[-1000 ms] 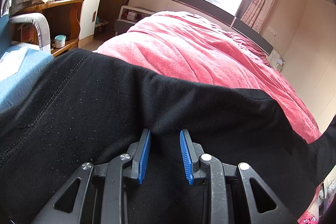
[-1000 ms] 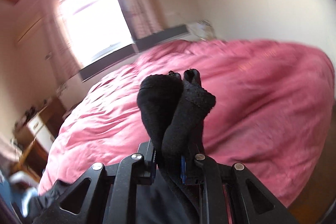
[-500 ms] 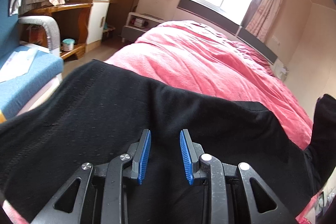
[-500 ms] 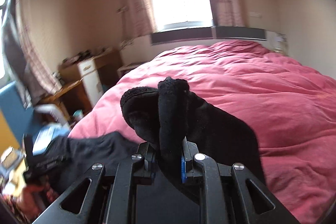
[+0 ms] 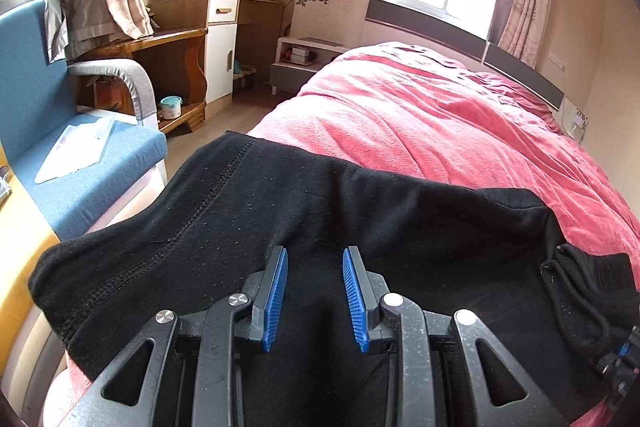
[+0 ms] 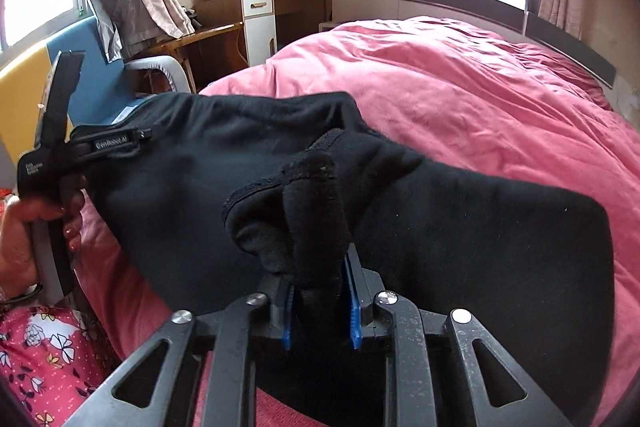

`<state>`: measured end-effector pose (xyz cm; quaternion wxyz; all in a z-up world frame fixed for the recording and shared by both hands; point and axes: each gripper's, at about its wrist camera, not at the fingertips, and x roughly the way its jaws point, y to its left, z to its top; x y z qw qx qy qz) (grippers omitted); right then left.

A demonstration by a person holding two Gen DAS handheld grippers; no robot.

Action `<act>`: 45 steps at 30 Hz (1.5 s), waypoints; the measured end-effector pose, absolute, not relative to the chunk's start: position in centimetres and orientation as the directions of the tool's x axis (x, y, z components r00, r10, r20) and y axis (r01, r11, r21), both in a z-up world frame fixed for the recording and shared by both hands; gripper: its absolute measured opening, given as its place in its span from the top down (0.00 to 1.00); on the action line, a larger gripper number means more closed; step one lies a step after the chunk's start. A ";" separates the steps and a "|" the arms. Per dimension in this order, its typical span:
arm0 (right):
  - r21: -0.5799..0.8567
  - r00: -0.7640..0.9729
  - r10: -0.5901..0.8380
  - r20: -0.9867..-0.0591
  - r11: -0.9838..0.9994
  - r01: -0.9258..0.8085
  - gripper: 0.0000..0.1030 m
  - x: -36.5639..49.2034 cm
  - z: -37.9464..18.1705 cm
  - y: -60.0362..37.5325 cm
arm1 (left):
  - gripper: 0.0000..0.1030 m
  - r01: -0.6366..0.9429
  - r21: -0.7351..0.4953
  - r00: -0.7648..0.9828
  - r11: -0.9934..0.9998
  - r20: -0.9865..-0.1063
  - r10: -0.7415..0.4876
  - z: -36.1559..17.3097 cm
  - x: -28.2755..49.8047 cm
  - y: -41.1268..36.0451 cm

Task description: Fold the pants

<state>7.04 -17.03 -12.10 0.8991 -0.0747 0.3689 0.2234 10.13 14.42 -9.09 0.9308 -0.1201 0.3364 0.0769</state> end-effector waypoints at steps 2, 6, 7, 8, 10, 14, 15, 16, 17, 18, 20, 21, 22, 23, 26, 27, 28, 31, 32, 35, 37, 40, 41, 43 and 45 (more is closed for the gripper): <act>0.073 0.606 0.386 -0.696 0.877 -0.474 0.38 7.2 -12.3 -16.8 | 0.72 -0.232 -0.179 0.765 0.956 -0.641 0.066 -9.0 9.8 14.7; 0.133 0.572 0.463 -0.678 0.841 -0.524 0.11 6.4 -12.0 -16.4 | 0.72 -0.259 -0.188 0.772 0.947 -0.629 0.087 -8.6 9.0 15.0; 0.131 0.572 0.471 -0.672 0.835 -0.534 0.11 6.3 -11.9 -16.4 | 0.72 -0.270 -0.196 0.776 0.943 -0.624 0.092 -8.5 8.8 15.3; 0.132 0.583 0.479 -0.656 0.833 -0.537 0.12 6.0 -11.7 -16.8 | 0.72 -0.282 -0.211 0.782 0.936 -0.616 0.097 -8.4 8.5 15.7; 0.162 0.624 0.496 -0.604 0.842 -0.514 0.12 5.7 -10.9 -18.2 | 0.72 -0.319 -0.242 0.793 0.916 -0.597 0.119 -8.1 7.8 16.6; 0.249 0.751 0.443 -0.489 0.896 -0.367 0.20 5.7 -9.4 -23.0 | 0.72 -0.384 -0.299 0.801 0.874 -0.579 0.154 -8.0 6.7 18.3; 0.234 0.774 0.392 -0.498 0.920 -0.315 0.26 6.0 -9.4 -23.6 | 0.70 -0.402 -0.300 0.796 0.865 -0.582 0.167 -8.0 6.5 18.5; 0.203 0.788 0.320 -0.527 0.947 -0.249 0.41 6.5 -9.8 -24.2 | 0.67 -0.417 -0.296 0.789 0.859 -0.587 0.181 -8.1 6.4 18.7; 0.177 0.784 0.267 -0.561 0.963 -0.201 0.58 7.1 -10.3 -24.7 | 0.67 -0.422 -0.299 0.788 0.856 -0.588 0.183 -8.1 6.1 18.8; 0.158 0.771 0.224 -0.596 0.974 -0.160 0.66 7.6 -10.9 -25.0 | 0.67 -0.420 -0.311 0.789 0.852 -0.589 0.174 -8.1 5.9 18.9; 0.161 0.748 0.179 -0.639 0.982 -0.097 0.79 8.1 -12.0 -25.9 | 0.67 -0.420 -0.327 0.788 0.847 -0.595 0.162 -8.0 5.3 19.3; 0.176 0.747 0.179 -0.640 0.981 -0.085 0.79 8.0 -12.2 -26.2 | 0.67 -0.419 -0.336 0.786 0.843 -0.600 0.151 -8.0 5.0 19.5; 0.176 0.748 0.179 -0.639 0.981 -0.083 0.79 7.8 -12.3 -26.3 | 0.67 -0.413 -0.361 0.787 0.836 -0.603 0.128 -7.9 4.6 19.7; 0.156 0.748 0.170 -0.642 0.984 -0.091 0.79 7.7 -12.5 -26.0 | 0.67 -0.405 -0.386 0.792 0.829 -0.601 0.107 -7.9 4.1 19.8; 0.123 0.737 0.178 -0.652 0.984 -0.129 0.78 7.9 -13.1 -24.8 | 0.67 -0.386 -0.420 0.790 0.821 -0.611 0.059 -7.7 3.1 19.7; 0.123 0.729 0.184 -0.659 0.983 -0.136 0.78 8.0 -13.3 -24.6 | 0.67 -0.377 -0.429 0.785 0.821 -0.619 0.037 -7.8 3.0 19.6; 0.117 0.722 0.181 -0.668 0.984 -0.138 0.78 8.2 -13.7 -24.5 | 0.67 -0.365 -0.443 0.783 0.819 -0.622 0.013 -7.9 2.9 19.4; 0.132 0.710 0.188 -0.679 0.982 -0.135 0.78 8.5 -14.5 -24.8 | 0.67 -0.345 -0.468 0.760 0.813 -0.648 -0.050 -8.6 2.9 18.9; 0.149 0.709 0.198 -0.677 0.980 -0.131 0.78 8.6 -14.6 -24.9 | 0.66 -0.351 -0.465 0.750 0.813 -0.659 -0.052 -8.9 3.0 18.8; 0.175 0.704 0.212 -0.678 0.977 -0.125 0.78 8.7 -15.0 -25.3 | 0.58 -0.359 -0.473 0.729 0.804 -0.680 -0.074 -9.3 3.6 18.7; 0.171 0.704 0.210 -0.679 0.977 -0.126 0.78 8.6 -15.0 -25.2 | 0.57 -0.365 -0.481 0.728 0.797 -0.682 -0.078 -9.1 3.4 18.6; 0.174 0.703 0.212 -0.679 0.977 -0.126 0.78 8.6 -15.1 -25.3 | 0.57 -0.384 -0.503 0.747 0.775 -0.663 -0.060 -8.3 2.0 18.6; 0.177 0.703 0.214 -0.679 0.976 -0.126 0.78 8.6 -15.1 -25.3 | 0.57 -0.389 -0.515 0.754 0.764 -0.654 -0.057 -8.1 1.6 18.7; 0.179 0.702 0.215 -0.679 0.976 -0.126 0.78 8.6 -15.1 -25.3 | 0.57 -0.391 -0.555 0.765 0.734 -0.639 -0.076 -8.0 1.0 18.9; 0.178 0.702 0.214 -0.679 0.976 -0.126 0.78 8.6 -15.1 -25.3 | 0.57 -0.389 -0.580 0.767 0.715 -0.634 -0.097 -8.2 0.9 19.0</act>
